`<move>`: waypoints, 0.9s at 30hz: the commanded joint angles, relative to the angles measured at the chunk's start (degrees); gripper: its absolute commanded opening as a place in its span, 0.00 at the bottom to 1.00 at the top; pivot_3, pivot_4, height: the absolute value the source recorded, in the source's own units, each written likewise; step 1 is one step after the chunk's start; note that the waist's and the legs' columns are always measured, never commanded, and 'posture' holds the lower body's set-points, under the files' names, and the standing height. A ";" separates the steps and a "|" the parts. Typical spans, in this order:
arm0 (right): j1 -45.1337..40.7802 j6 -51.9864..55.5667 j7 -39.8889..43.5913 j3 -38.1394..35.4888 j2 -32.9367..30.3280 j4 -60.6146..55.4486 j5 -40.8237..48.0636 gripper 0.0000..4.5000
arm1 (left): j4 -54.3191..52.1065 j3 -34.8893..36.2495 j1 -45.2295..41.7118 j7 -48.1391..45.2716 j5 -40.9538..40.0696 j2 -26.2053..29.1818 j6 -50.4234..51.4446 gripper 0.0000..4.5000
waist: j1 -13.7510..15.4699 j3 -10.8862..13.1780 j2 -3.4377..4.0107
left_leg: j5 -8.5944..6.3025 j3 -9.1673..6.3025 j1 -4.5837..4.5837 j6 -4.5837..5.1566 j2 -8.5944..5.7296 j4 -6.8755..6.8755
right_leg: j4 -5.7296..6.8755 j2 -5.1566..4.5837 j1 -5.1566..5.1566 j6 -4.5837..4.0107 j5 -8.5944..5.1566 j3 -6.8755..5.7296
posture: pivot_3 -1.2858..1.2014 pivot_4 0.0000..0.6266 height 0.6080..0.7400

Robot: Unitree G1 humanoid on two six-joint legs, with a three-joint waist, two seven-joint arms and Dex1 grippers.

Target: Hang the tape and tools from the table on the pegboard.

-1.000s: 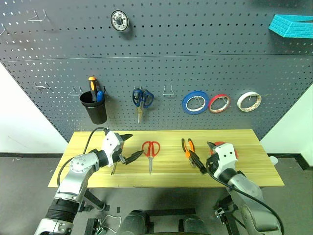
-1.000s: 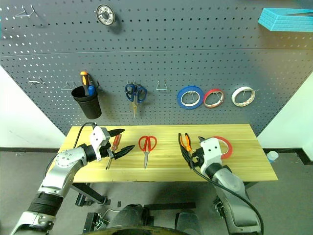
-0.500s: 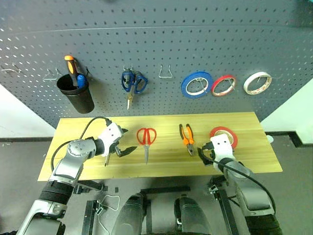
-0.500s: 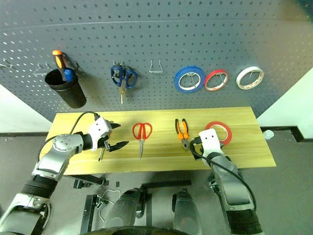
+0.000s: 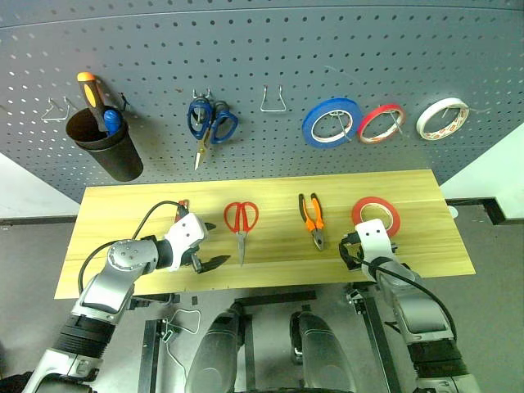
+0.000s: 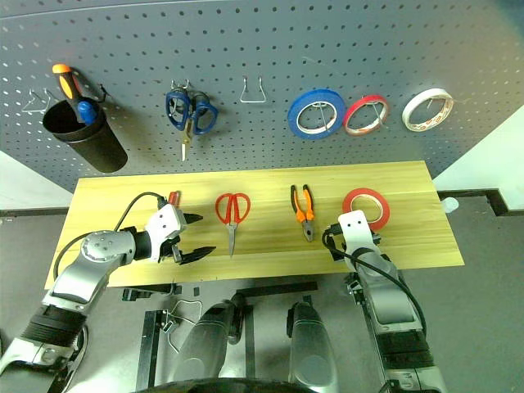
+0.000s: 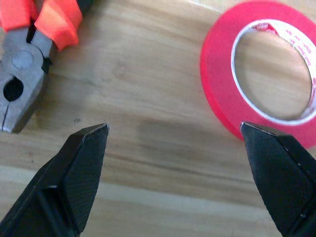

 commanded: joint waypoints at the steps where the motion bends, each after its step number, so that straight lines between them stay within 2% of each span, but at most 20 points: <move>1: -0.61 -2.28 1.27 -3.38 -1.42 -3.48 1.42 1.00 | -0.63 1.10 0.10 0.12 -0.60 0.12 -0.84 1.00 | 0.10 0.00 0.00 | 0.00 0.00 0.00 0.00 0.00 0.01 | 0.00 0.00 0.01 0.01 0.00 0.00 | 0.54 0.51 0.72; 6: -2.85 -3.75 2.52 -4.73 -2.48 -0.96 1.75 1.00 | -0.80 1.17 -0.13 0.52 -0.82 -0.18 -0.79 1.00 | 0.05 0.00 0.00 | 0.00 0.01 0.00 -0.01 -0.01 0.01 | 0.00 0.02 0.01 0.03 0.01 -0.01 | 0.54 0.51 0.72; 14: -10.55 -6.73 4.30 -6.19 -4.79 12.86 2.02 1.00 | -6.43 2.53 -1.83 0.63 -4.75 -0.66 3.80 1.00 | 0.00 0.18 -0.12 | 0.00 0.03 0.00 -0.01 0.01 0.02 | 0.01 0.05 0.01 0.03 0.01 -0.01 | 0.54 0.54 0.72; 27: -18.55 -14.47 7.17 -2.67 -7.30 31.69 -1.02 1.00 | -12.19 2.25 1.28 2.35 -5.64 -0.91 7.49 1.00 | 0.04 0.86 -0.29 | 0.01 0.06 0.02 -0.01 0.03 0.04 | 0.07 0.08 0.01 0.03 0.01 0.02 | 0.55 0.57 0.72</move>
